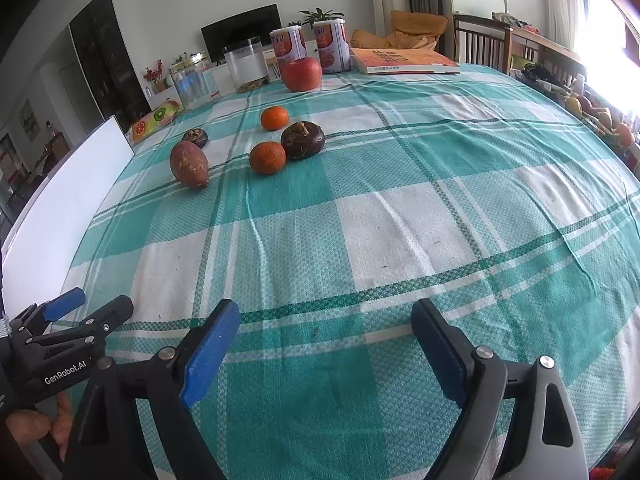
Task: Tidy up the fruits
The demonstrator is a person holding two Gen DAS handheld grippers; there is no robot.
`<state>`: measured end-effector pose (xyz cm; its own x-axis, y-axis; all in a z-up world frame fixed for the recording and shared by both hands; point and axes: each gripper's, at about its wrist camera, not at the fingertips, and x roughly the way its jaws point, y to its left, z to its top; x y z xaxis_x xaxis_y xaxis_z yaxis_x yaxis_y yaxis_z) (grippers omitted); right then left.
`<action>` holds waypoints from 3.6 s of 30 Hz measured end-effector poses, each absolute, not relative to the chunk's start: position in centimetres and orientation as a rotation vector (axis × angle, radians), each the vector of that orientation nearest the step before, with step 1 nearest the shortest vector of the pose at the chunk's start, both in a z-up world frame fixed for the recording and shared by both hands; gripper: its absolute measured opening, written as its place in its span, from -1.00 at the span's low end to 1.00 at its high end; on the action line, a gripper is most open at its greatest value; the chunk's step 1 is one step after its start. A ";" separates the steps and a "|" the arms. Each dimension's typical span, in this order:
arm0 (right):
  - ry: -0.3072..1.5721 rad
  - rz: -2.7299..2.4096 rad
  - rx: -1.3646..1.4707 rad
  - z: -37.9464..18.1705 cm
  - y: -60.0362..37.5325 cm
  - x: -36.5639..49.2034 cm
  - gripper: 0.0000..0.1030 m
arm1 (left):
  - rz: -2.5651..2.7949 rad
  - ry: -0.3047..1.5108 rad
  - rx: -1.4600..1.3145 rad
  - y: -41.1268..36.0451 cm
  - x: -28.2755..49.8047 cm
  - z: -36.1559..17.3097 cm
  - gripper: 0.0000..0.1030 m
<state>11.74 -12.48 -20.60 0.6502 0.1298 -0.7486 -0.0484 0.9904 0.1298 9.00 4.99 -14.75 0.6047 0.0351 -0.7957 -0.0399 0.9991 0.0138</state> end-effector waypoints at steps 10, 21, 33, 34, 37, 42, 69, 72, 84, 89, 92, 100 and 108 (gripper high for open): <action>0.861 0.105 0.098 -20.7 -12.4 11.8 0.76 | 0.044 0.921 -0.006 5.0 9.0 -14.8 0.86; 0.879 0.123 0.078 -20.8 -11.9 12.0 0.92 | 0.019 0.934 -0.041 4.9 9.9 -14.5 0.86; 0.884 0.144 0.082 -20.8 -12.0 12.2 0.99 | 0.021 1.010 -0.253 3.3 23.9 -13.5 0.82; 0.883 0.145 0.084 -20.8 -12.0 12.2 0.99 | 0.035 1.022 -0.237 3.0 24.6 -13.9 0.82; 0.882 0.147 0.087 -20.8 -12.0 12.2 0.99 | 0.069 1.003 -0.163 2.2 25.7 -14.1 0.80; 0.882 0.147 0.087 -20.8 -12.0 12.2 1.00 | 0.019 0.982 -0.139 2.4 24.8 -13.5 0.04; 0.887 0.135 0.066 -20.9 -11.9 12.0 1.00 | -0.031 0.907 0.028 5.1 10.8 -14.7 0.63; 0.888 0.135 0.066 -20.9 -11.9 12.0 1.00 | -0.028 0.914 0.006 5.6 11.0 -14.7 0.71; 0.881 0.147 0.198 -20.4 -13.2 12.6 0.93 | -0.018 0.916 0.010 5.7 10.9 -14.8 0.79; 0.906 0.171 0.226 -19.6 -12.5 16.0 0.60 | -0.018 0.916 0.010 5.7 10.9 -14.8 0.80; 0.874 0.183 0.232 -18.5 -11.7 18.7 0.45 | -0.018 0.917 0.010 5.7 10.9 -14.8 0.80; 0.920 0.192 0.322 -19.4 -10.0 25.1 0.16 | -0.017 0.917 0.010 5.7 10.9 -14.8 0.80; 0.907 0.183 0.318 -19.9 -9.7 26.0 -0.39 | -0.018 0.917 0.010 5.7 10.9 -14.8 0.80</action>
<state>25.95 -9.73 -19.89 0.6049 0.2882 -0.7423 -0.0220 0.9379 0.3462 10.92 5.65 -14.78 0.6082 -0.0115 -0.7937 0.0197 0.9998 0.0006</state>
